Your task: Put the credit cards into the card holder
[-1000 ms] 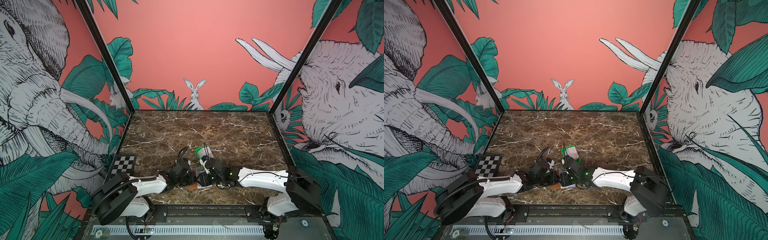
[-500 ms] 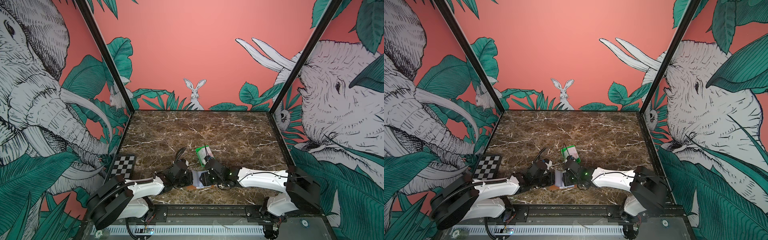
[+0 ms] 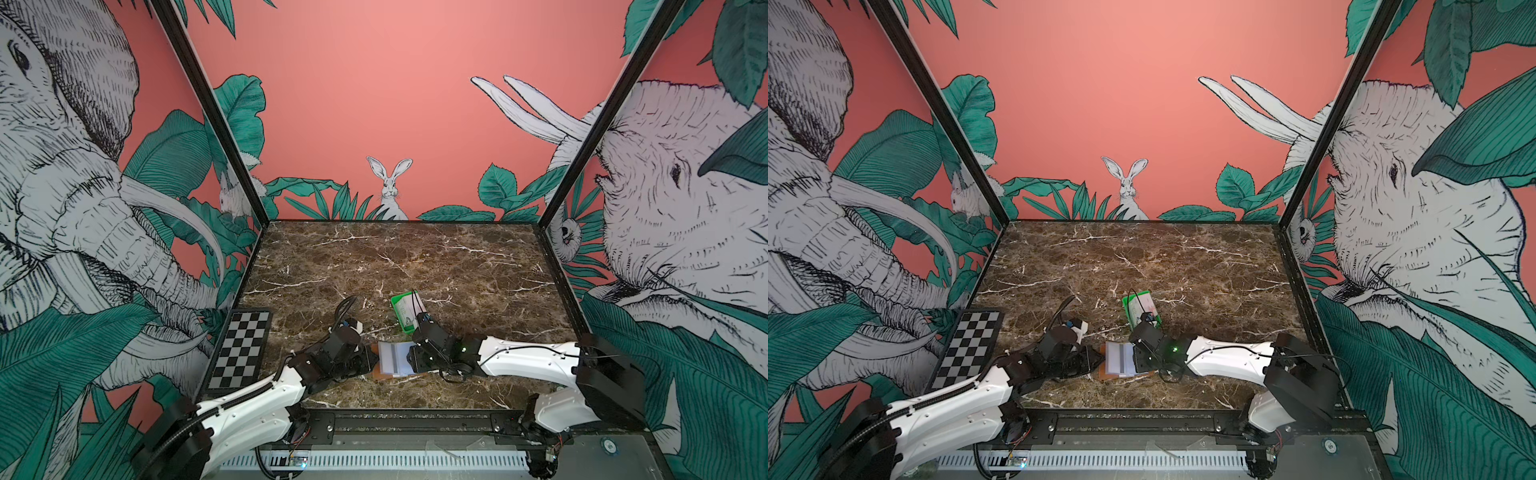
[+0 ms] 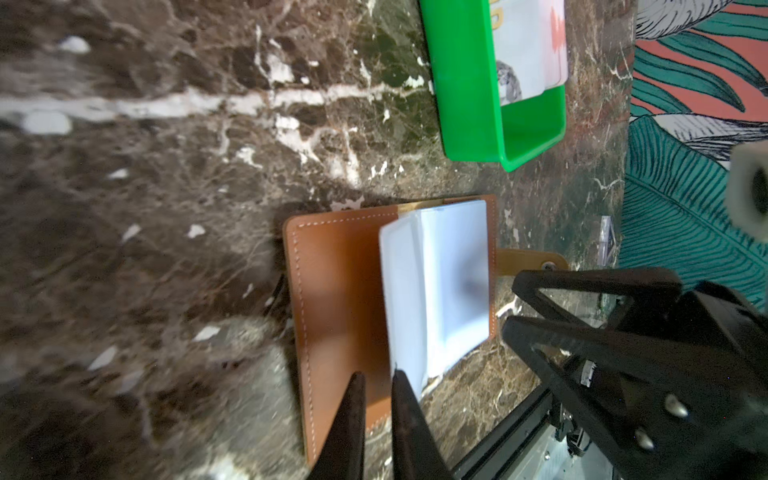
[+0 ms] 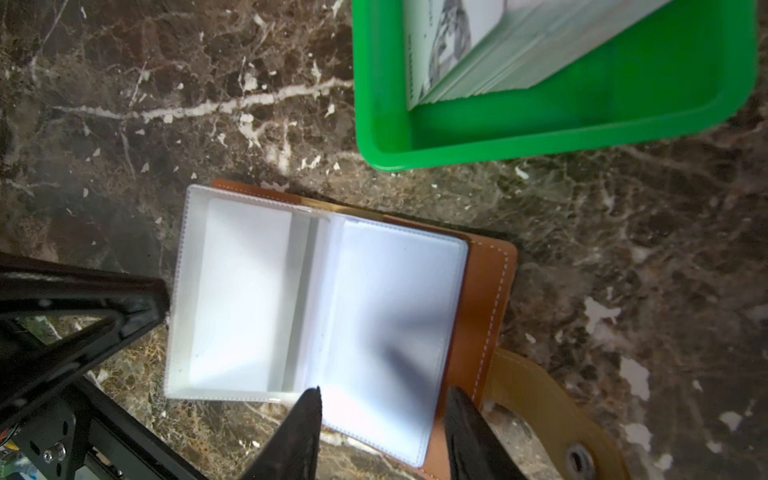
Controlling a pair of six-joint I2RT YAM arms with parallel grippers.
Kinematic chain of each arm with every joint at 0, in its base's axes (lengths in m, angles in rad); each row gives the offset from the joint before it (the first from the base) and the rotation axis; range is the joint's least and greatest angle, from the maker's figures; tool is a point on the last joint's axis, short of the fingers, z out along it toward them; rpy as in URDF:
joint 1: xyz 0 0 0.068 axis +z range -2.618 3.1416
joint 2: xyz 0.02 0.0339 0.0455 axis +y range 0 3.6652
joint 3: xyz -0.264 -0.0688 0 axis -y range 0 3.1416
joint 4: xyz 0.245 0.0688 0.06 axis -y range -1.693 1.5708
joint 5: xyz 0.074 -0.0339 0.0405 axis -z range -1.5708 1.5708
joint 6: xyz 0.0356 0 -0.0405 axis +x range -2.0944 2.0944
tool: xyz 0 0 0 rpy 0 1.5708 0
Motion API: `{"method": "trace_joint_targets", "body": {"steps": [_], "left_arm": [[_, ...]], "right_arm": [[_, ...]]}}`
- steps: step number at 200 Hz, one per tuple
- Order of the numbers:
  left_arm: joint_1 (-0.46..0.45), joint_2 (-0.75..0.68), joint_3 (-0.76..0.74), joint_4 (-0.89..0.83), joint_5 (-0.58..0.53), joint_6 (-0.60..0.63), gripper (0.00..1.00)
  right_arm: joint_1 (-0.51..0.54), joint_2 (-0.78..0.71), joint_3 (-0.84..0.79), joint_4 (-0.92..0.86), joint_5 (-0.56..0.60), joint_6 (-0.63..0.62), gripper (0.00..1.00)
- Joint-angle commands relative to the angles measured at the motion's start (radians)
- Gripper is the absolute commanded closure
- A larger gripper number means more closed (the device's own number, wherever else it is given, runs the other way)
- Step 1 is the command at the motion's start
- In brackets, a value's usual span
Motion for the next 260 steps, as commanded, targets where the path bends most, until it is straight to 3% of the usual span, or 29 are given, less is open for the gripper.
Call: {"method": "trace_joint_targets", "body": {"steps": [1, 38, 116, 163, 227, 260], "left_arm": [[0.006, -0.085, 0.015, -0.174, -0.051, 0.022, 0.82], [0.007, -0.125, 0.073, -0.213, -0.058, 0.065, 0.78], [0.029, 0.25, 0.33, -0.056, -0.025, 0.179, 0.82], [0.079, 0.446, 0.437, 0.043, 0.056, 0.236, 0.83], [0.136, 0.611, 0.47, 0.231, 0.14, 0.19, 0.78], [0.163, 0.676, 0.505, 0.232, 0.156, 0.193, 0.77]], "right_arm": [[0.005, -0.045, -0.024, -0.013, 0.039, -0.004, 0.52], [0.001, -0.087, 0.009, -0.093, 0.055, -0.076, 0.5], [-0.177, -0.074, 0.162, -0.206, -0.013, -0.228, 0.4], [-0.305, 0.028, 0.248, -0.199, -0.102, -0.328, 0.23], [-0.368, 0.213, 0.347, -0.144, -0.204, -0.366, 0.21], [-0.374, 0.268, 0.378, -0.137, -0.215, -0.372, 0.21]]}}
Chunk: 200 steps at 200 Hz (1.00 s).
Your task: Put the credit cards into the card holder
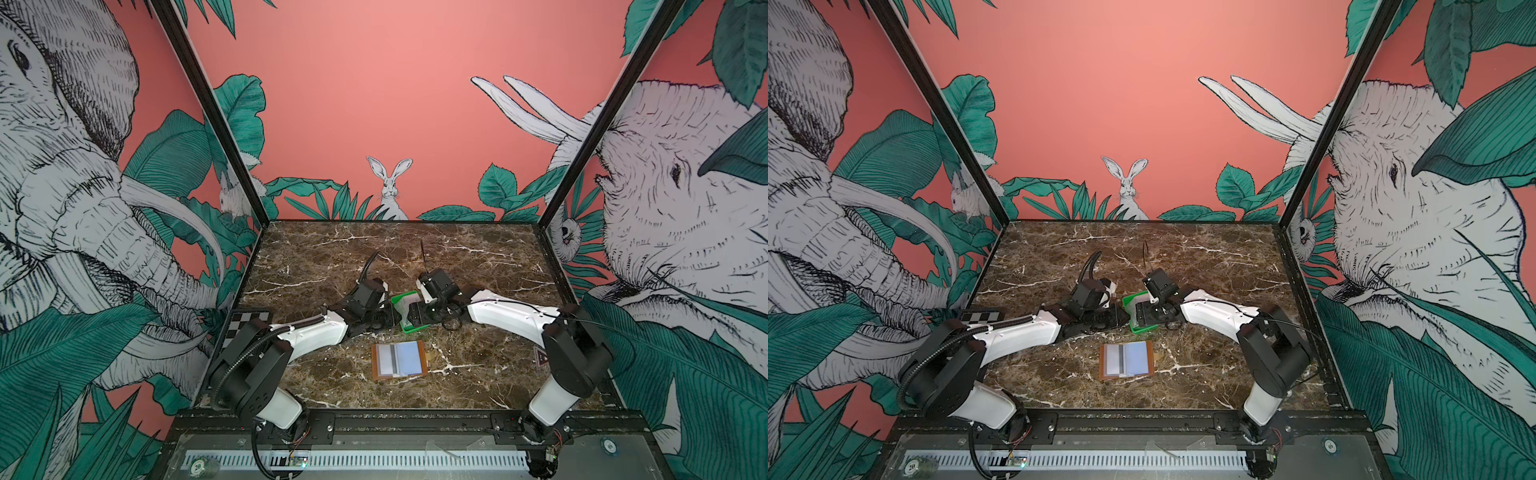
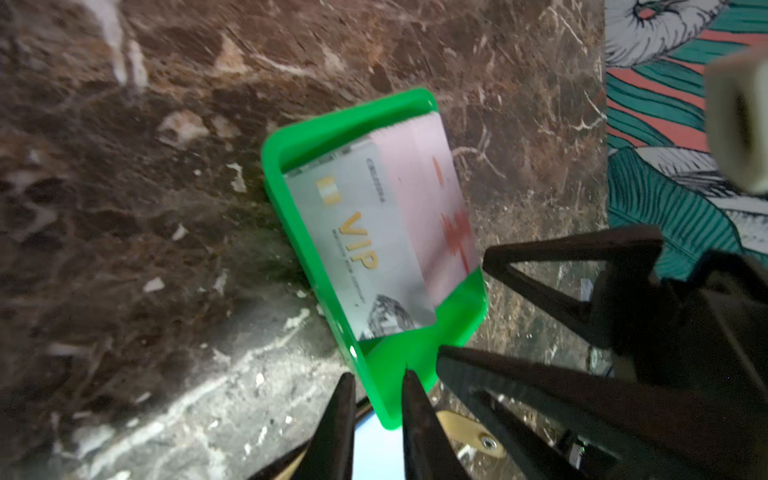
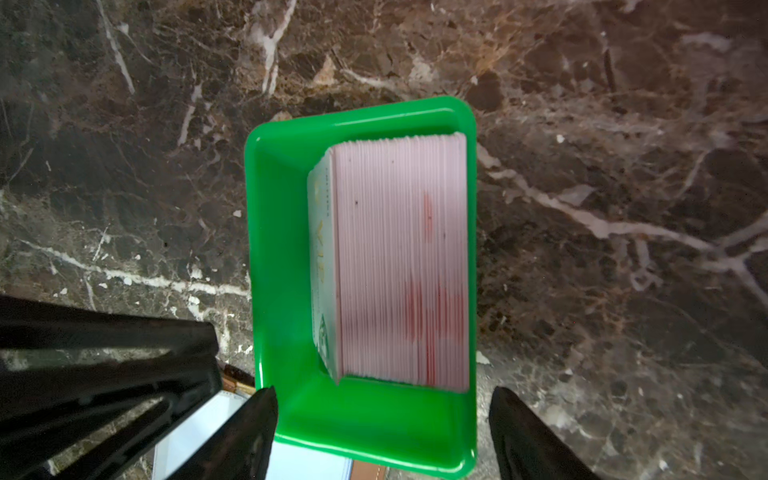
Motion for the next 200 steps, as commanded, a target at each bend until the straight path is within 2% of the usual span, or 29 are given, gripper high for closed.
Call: {"method": "trace_joint_targets", "body": {"steps": [1, 28, 135, 200], "left_arm": [[0.016, 0.024, 0.043, 0.05, 0.028, -0.006, 0.77], [0.025, 0.049, 0.057, 0.032, 0.014, 0.004, 0.77], [0.033, 0.164, 0.102, 0.052, 0.076, 0.002, 0.77], [0.034, 0.159, 0.122, -0.001, 0.074, 0.01, 0.83]], "right_arm": [[-0.007, 0.022, 0.035, 0.02, -0.024, -0.02, 0.21], [-0.016, 0.05, 0.043, 0.024, -0.02, -0.021, 0.21], [-0.036, 0.078, 0.038, 0.024, 0.005, -0.029, 0.23], [-0.043, 0.079, 0.027, 0.022, 0.003, -0.032, 0.24]]}}
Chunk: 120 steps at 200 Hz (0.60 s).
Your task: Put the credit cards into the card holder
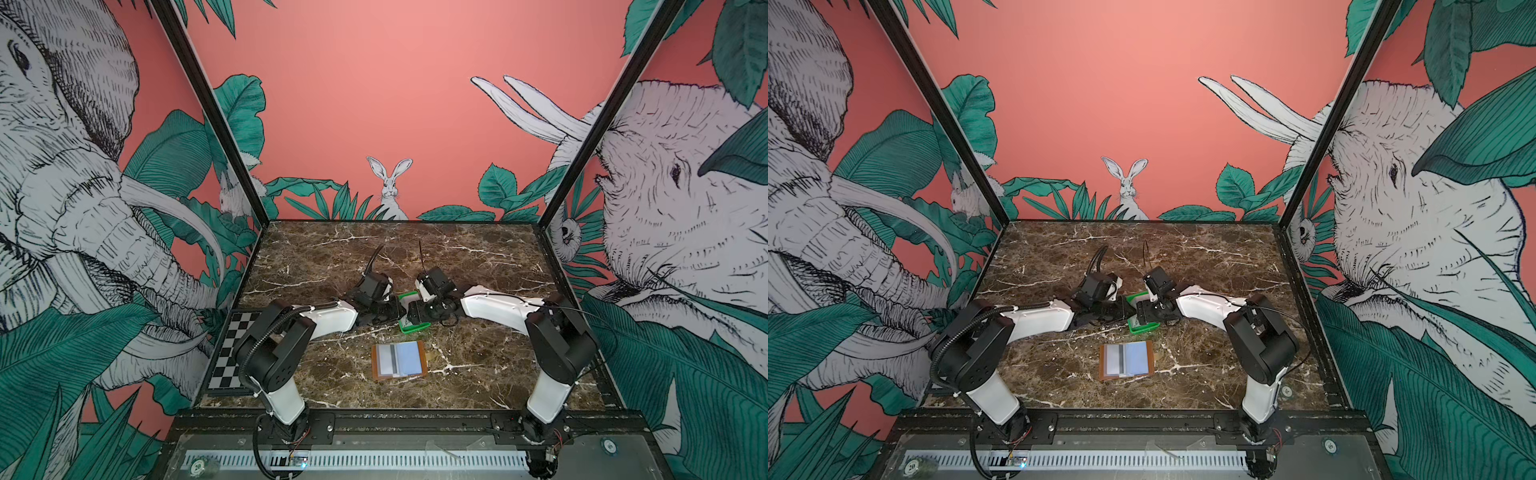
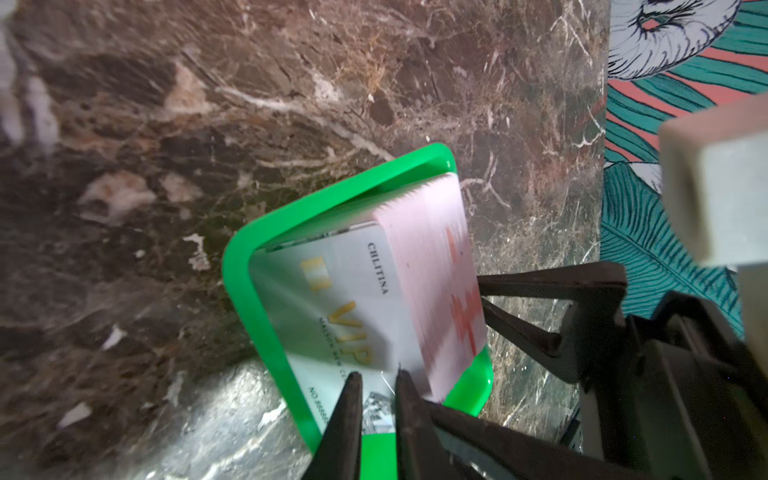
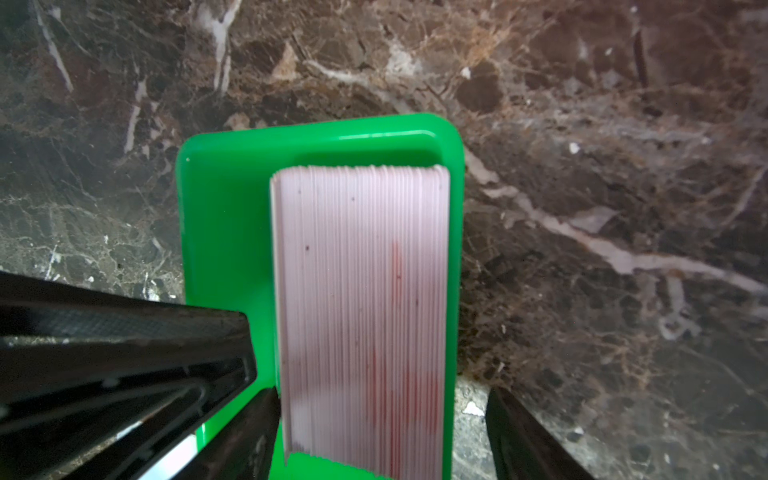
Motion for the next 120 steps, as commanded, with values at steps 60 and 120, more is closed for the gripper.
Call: {"method": "trace_joint_targets", "body": {"steps": [60, 120], "left_arm": [[0.006, 0.014, 0.038, -0.089, -0.009, 0.033, 0.87], [0.007, 0.042, 0.048, -0.095, 0.001, 0.046, 0.87]], "right_arm": [[-0.008, -0.031, -0.011, -0.018, 0.054, -0.018, 0.24], [-0.009, -0.065, -0.013, -0.054, 0.086, -0.03, 0.24]]}}
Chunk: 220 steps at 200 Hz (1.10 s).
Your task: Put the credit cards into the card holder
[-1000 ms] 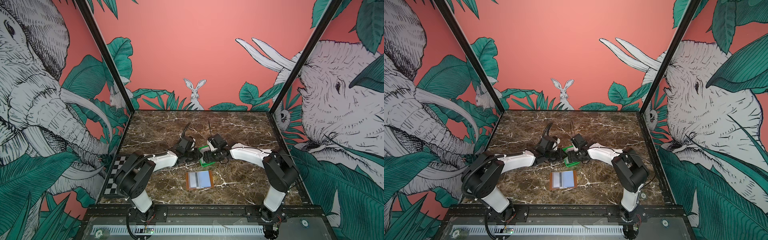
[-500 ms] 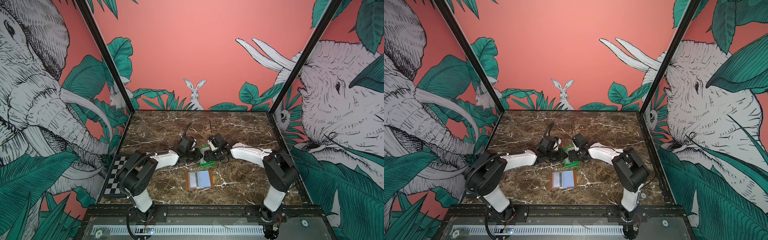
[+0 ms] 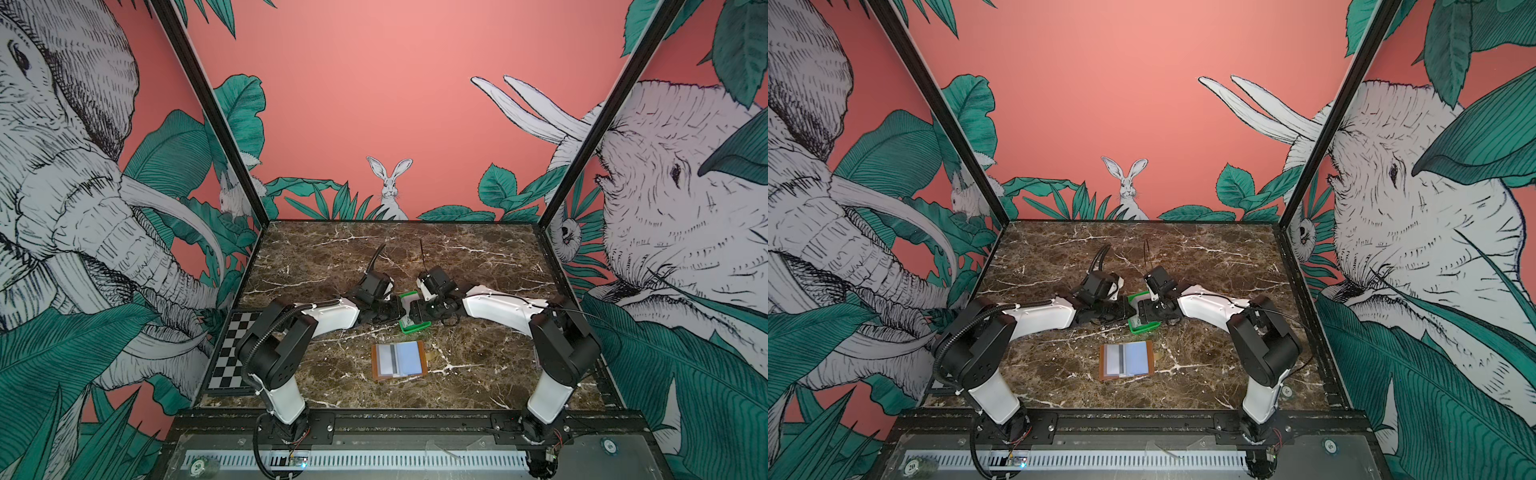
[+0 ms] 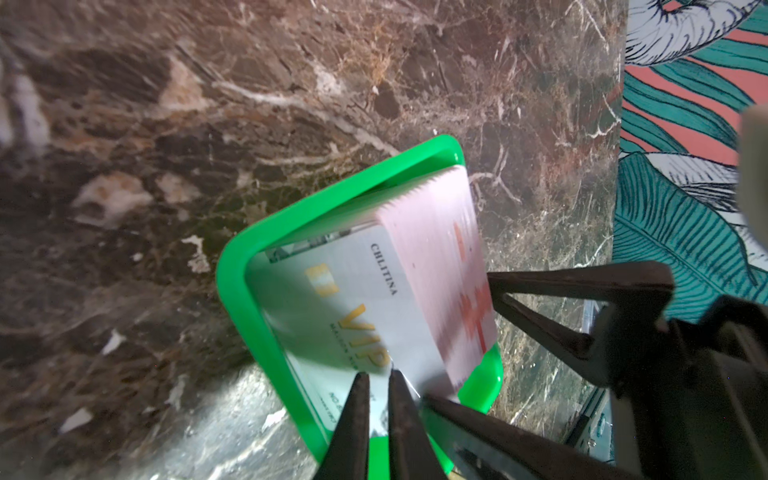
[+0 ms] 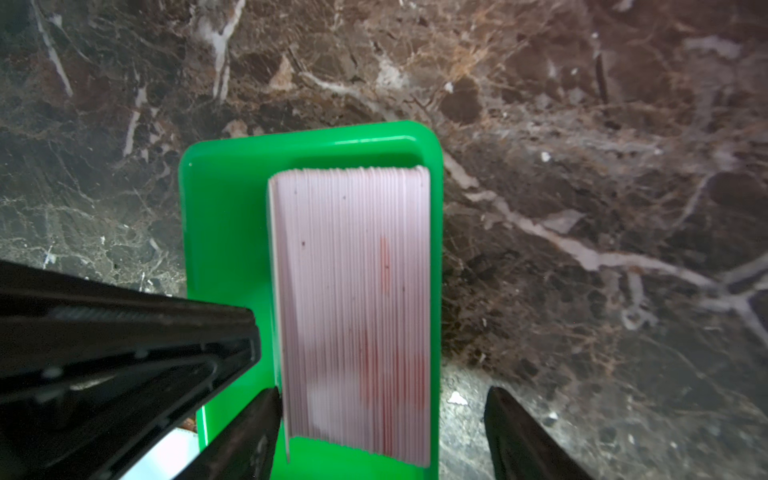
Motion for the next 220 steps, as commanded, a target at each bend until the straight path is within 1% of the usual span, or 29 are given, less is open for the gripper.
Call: {"method": "trace_joint_targets", "body": {"steps": [1, 51, 83, 103, 109, 114, 134, 160, 186, 220], "left_arm": [[0.006, 0.017, 0.013, -0.05, -0.001, 0.018, 0.87], [0.007, 0.03, 0.013, -0.047, 0.008, 0.016, 0.86], [0.007, 0.04, 0.016, -0.039, 0.013, 0.01, 0.86], [0.006, 0.045, 0.016, -0.033, 0.016, 0.007, 0.85], [0.006, 0.046, 0.015, -0.03, 0.016, 0.006, 0.86], [0.007, 0.046, 0.016, -0.03, 0.017, 0.006, 0.86], [0.006, 0.043, 0.011, -0.025, 0.016, 0.006, 0.86], [0.005, 0.039, 0.004, -0.023, 0.015, 0.006, 0.86], [0.005, 0.034, 0.0, -0.022, 0.014, 0.004, 0.86], [0.006, 0.035, -0.007, -0.004, 0.016, -0.003, 0.86]], "right_arm": [[-0.008, -0.037, -0.012, -0.031, 0.044, -0.014, 0.24], [-0.009, -0.048, -0.012, -0.033, 0.027, -0.009, 0.24], [-0.008, -0.122, -0.041, -0.026, -0.013, 0.025, 0.25], [-0.009, -0.147, -0.078, 0.01, -0.05, 0.064, 0.29], [-0.008, -0.187, -0.089, 0.023, -0.063, 0.078, 0.3], [-0.009, -0.192, -0.095, 0.035, -0.075, 0.088, 0.32], [-0.009, -0.185, -0.107, 0.075, -0.135, 0.124, 0.47], [-0.007, -0.165, -0.108, 0.113, -0.163, 0.152, 0.63], [-0.007, -0.11, -0.096, 0.128, -0.163, 0.159, 0.72], [-0.007, -0.074, -0.071, 0.123, -0.155, 0.152, 0.79]]}}
